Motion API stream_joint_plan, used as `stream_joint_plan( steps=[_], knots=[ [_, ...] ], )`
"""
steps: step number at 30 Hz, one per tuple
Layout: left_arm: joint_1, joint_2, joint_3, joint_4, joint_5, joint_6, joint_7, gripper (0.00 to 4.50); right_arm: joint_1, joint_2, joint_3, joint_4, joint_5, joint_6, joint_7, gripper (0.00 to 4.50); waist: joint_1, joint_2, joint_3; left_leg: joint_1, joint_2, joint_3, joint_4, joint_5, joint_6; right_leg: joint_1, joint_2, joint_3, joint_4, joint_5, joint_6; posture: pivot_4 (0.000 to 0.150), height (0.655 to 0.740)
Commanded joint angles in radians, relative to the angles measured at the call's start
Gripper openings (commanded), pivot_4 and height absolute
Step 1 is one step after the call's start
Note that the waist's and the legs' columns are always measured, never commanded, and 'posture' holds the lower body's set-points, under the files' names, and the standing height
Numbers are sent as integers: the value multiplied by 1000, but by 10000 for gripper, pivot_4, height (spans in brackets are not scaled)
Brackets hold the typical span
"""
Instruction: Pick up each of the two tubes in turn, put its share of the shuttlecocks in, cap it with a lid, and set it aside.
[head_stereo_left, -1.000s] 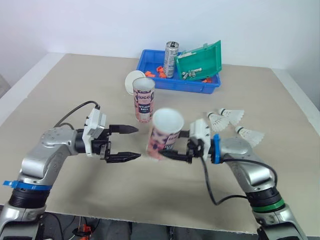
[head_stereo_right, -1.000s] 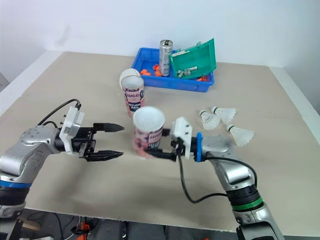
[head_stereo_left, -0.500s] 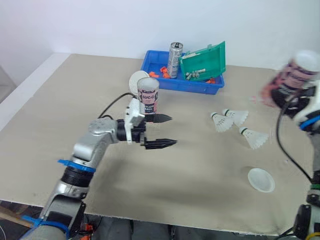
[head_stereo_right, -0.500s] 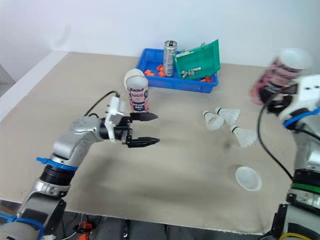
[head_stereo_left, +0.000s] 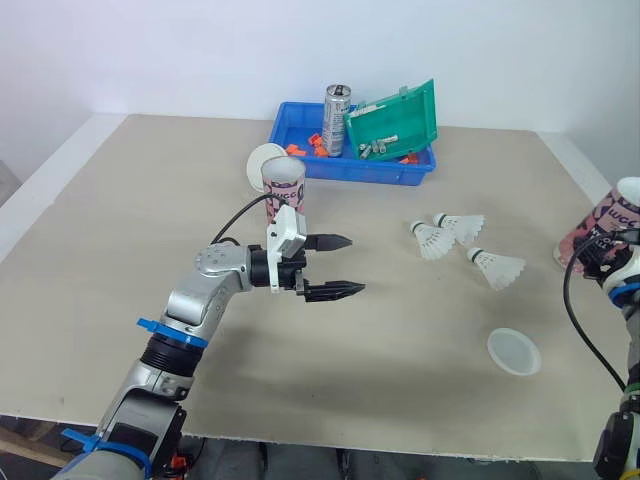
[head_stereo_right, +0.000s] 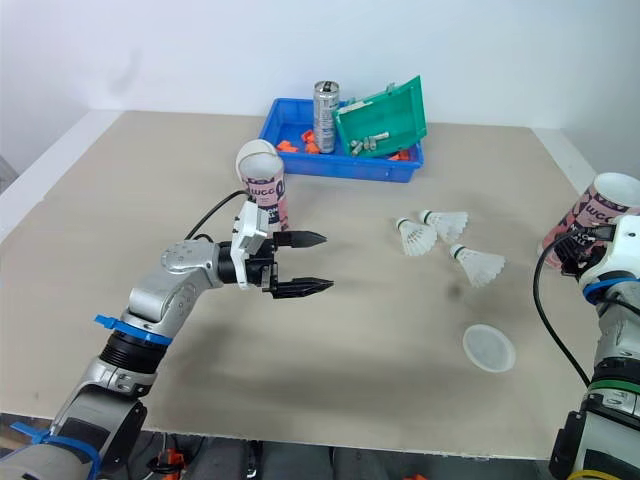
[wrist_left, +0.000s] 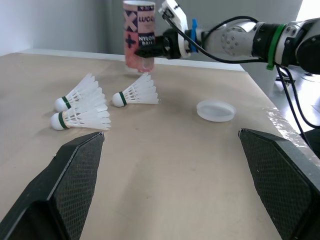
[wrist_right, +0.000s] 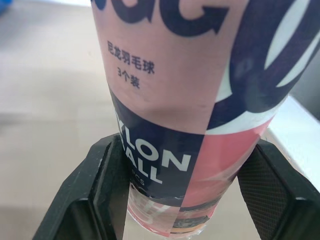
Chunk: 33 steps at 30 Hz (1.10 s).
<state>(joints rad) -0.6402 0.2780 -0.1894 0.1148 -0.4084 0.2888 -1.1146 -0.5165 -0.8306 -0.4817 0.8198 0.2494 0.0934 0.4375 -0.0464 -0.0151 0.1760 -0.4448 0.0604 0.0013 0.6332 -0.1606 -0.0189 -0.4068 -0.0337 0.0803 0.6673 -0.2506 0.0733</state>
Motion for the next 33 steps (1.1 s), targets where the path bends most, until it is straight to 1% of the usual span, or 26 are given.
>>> stream_joint_plan(
  steps=[1, 2, 4, 5, 14, 20, 24, 27, 29, 30, 31, 33],
  knots=[
    [-22, -35, 30, -6, -4, -66, 22, 45000, -21, -7, 3, 33, 7, -22, 21, 32428, 0, 0, 0, 0, 0, 0, 0, 0, 0, 0, 0, 0, 0, 0, 0, 1500, 7061],
    [-22, -42, 33, -9, -11, -74, 19, 45000, -28, -6, 4, 49, 11, -12, 24, 35000, 0, 0, 0, 0, 0, 0, 0, 0, 0, 0, 0, 0, 0, 0, 0, 1500, 7061],
    [-20, -52, 33, -19, -22, -88, 6, 45000, -38, -8, 4, 71, 15, -4, 26, 42411, -1, 0, 0, 0, 0, 0, 1, 0, 0, 1, 0, 1, 0, 0, 1, 1500, 7061],
    [-19, -55, 33, -26, -30, -88, 0, 45000, -41, -10, 5, 79, 15, -3, 29, 44701, -1, 0, 0, 1, 0, 0, 1, 0, 0, 1, 0, 1, 0, 1, 1, 1500, 7061],
    [-42, -67, 30, -45, -62, -67, -14, 45000, -18, -21, 11, 82, 11, 8, 56, 44701, -1, 0, 0, 1, -1, 0, 1, 1, 1, 1, 0, 2, 0, 1, 1, 1500, 7061],
    [-53, -53, 34, -42, -72, -59, -25, 45000, 53, -62, 13, 25, 11, 49, 125, 44701, -1, 0, 0, 0, -2, 0, 1, 1, 1, 1, 0, 3, 0, 0, 2, 1500, 7061],
    [-62, -31, 43, -38, -77, -40, -34, 45000, 135, -101, 2, -49, 16, 89, 171, 44701, 0, 0, 0, 0, -3, 0, 0, 1, 1, 1, 0, 4, 0, -1, 3, 1500, 7061],
    [-51, 3, 46, -57, -84, -15, -45, 45000, 203, -130, -32, -129, 39, 122, 200, 44701, -1, 0, 0, 0, -3, 0, 1, 1, 1, 1, 0, 4, 0, -1, 3, 1500, 7061],
    [-35, 26, 55, -82, -93, 4, -47, 45000, 260, -142, -71, -218, 78, 155, 240, 44701, -1, 1, 0, 1, -3, 0, 1, 1, 1, 1, 0, 4, 0, -1, 3, 1500, 7061],
    [-18, 45, 66, -106, -100, 22, -37, 45000, 317, -140, -107, -328, 132, 196, 295, 44701, -1, 1, 0, 1, -3, 0, 1, 1, 1, 1, 0, 5, 0, -1, 3, 1500, 7061],
    [9, 68, 86, -137, -112, 48, -20, 45000, 390, -133, -144, -481, 204, 245, 366, 44701, 0, 2, 0, 1, -3, 0, 1, 1, 1, 1, 0, 4, 0, -1, 3, 1500, 7061],
    [57, 103, 118, -182, -131, 88, 13, 45000, 500, -114, -192, -731, 318, 316, 455, 44701, -4, 5, -2, 1, -3, 0, -2, 0, 1, 1, 0, 5, 0, -3, 4, 1500, 7061]
  ],
)
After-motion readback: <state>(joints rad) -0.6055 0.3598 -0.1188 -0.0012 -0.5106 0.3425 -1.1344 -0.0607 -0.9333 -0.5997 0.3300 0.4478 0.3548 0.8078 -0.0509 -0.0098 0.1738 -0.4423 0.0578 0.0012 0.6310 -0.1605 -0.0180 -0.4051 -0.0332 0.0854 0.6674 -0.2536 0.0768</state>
